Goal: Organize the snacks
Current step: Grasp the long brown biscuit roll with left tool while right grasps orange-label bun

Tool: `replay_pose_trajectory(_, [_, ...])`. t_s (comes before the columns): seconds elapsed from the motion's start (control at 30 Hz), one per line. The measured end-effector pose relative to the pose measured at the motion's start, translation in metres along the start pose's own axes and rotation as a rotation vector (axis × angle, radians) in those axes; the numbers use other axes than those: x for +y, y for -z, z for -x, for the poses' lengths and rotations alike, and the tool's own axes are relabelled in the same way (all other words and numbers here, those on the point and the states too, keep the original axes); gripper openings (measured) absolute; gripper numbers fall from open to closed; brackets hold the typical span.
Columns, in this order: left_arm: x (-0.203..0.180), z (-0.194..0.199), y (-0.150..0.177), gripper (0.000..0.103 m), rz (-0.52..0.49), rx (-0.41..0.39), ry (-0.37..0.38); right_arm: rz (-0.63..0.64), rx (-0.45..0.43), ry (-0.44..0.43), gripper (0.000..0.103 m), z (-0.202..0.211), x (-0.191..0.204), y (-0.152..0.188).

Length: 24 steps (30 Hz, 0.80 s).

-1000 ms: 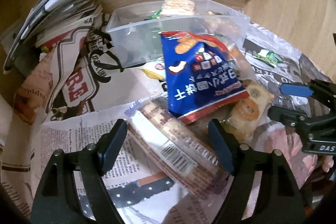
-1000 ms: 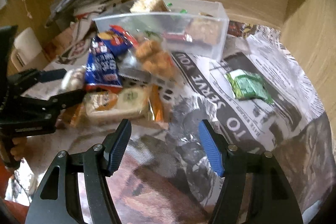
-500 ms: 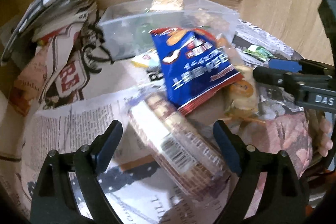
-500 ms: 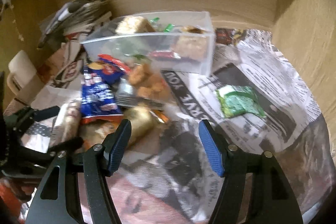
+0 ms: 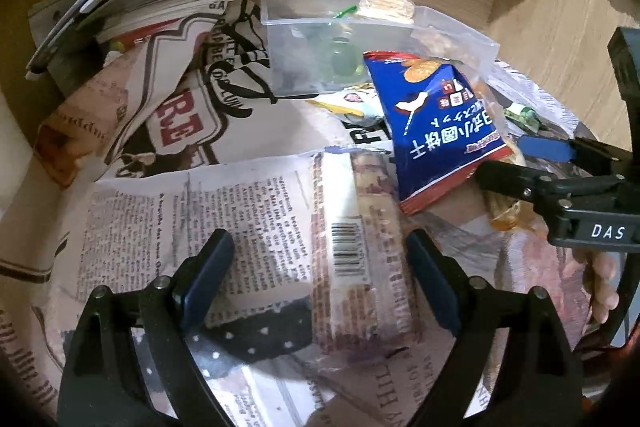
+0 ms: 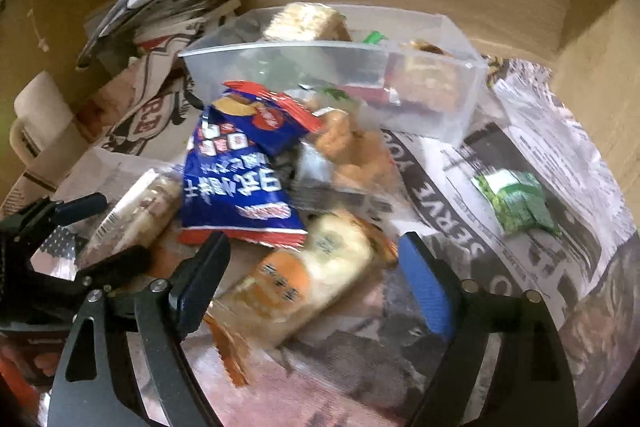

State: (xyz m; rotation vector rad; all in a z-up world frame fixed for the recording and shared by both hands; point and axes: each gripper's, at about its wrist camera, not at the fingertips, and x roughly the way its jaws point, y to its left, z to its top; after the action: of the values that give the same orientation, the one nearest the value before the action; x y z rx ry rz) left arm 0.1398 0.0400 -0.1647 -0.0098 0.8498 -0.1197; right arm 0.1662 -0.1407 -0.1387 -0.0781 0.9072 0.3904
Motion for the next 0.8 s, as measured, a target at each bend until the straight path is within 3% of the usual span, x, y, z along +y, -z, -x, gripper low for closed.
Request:
replay_pose_trajectory(0.13, [-0.007, -0.005, -0.006, 0.088, -0.021, 0.000, 0.033, -0.036, 0.017, 0.027, 0.084, 0.007, -0.019, 0.010])
replay_pose_trajectory(0.33, [-0.011, -0.011, -0.007, 0.069, -0.036, -0.018, 0.015, -0.082, 0.020, 0.044, 0.082, 0.016, -0.038, 0.017])
replay_pose_trajectory(0.5, [-0.007, -0.007, -0.004, 0.045, -0.022, -0.033, 0.011, -0.069, 0.016, 0.031, 0.062, 0.011, -0.032, 0.013])
replay_pose_trajectory(0.57, [-0.006, -0.005, -0.002, 0.045, -0.017, -0.037, 0.015, -0.044, 0.013, 0.037, 0.055, 0.007, -0.026, 0.013])
replay_pose_trajectory(0.67, [-0.005, -0.003, 0.000, 0.045, -0.016, -0.041, 0.012, -0.017, 0.013, 0.041, 0.033, 0.005, -0.019, 0.013])
replay_pose_trajectory(0.8, [-0.001, 0.002, -0.001, 0.045, 0.002, -0.048, 0.012, -0.021, 0.003, 0.006, 0.032, 0.012, -0.021, 0.014])
